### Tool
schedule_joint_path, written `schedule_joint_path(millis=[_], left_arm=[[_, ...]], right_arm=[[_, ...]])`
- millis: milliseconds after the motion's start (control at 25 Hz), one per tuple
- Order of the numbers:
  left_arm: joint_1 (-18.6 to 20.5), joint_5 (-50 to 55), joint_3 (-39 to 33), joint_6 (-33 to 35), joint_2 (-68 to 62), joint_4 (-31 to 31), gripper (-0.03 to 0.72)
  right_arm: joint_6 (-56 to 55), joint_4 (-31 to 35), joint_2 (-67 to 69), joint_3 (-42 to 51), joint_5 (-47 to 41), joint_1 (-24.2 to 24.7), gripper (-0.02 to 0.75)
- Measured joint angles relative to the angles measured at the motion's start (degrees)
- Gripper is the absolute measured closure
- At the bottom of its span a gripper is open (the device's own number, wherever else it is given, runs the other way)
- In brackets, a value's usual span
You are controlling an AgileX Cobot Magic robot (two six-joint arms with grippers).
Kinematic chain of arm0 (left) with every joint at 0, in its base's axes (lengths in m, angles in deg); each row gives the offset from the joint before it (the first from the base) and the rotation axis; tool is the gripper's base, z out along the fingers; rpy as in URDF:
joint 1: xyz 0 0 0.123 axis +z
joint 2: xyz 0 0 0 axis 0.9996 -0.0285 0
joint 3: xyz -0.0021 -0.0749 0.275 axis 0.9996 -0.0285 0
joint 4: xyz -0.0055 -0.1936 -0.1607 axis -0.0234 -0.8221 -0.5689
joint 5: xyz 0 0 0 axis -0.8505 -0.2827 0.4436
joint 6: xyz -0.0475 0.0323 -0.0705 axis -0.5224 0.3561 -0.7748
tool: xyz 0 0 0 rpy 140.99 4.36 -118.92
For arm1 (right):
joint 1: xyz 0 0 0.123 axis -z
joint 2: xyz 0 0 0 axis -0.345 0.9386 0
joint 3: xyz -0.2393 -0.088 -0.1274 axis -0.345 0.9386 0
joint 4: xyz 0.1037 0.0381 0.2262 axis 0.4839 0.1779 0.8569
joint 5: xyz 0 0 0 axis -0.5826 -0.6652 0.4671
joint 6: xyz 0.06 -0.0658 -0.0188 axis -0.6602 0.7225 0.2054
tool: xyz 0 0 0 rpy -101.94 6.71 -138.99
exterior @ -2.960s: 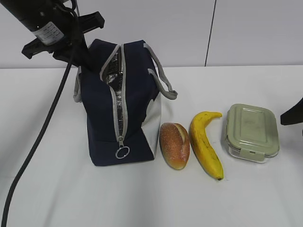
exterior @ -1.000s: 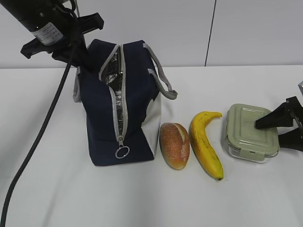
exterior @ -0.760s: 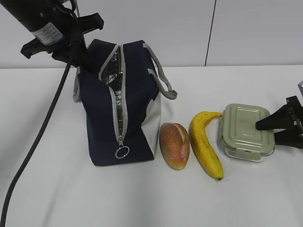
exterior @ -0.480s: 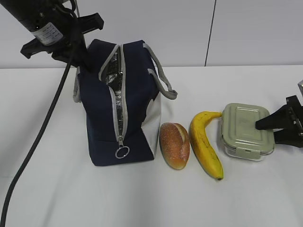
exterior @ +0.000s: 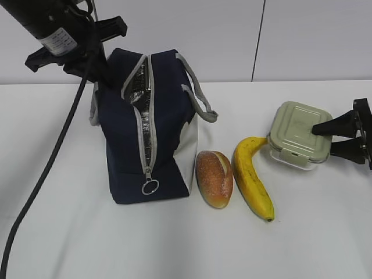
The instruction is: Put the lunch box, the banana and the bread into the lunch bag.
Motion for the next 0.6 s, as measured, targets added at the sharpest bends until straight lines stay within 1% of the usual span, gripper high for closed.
schedule_joint_path(millis=[160,240,440,600], left_arm=[[0.0,0.0,0.0,0.0,0.0,0.0,0.687],[0.0,0.0,0.0,0.0,0.0,0.0,0.687],[0.0,0.1,0.0,0.0,0.0,0.0,0.687],[0.0,0.0,0.0,0.0,0.0,0.0,0.687]], right_arm=[[-3.1,2.3,0.0,0.0,0.2,-0.4,0.352],[-3.5,2.5,-0.8,0.0,0.9,-1.4,0.352],[-4.1,2.5,-4.7,-0.7,0.8,-6.4,0.353],[-7.5,1.6,-7.6,-4.2,0.5,-11.5,0.353]])
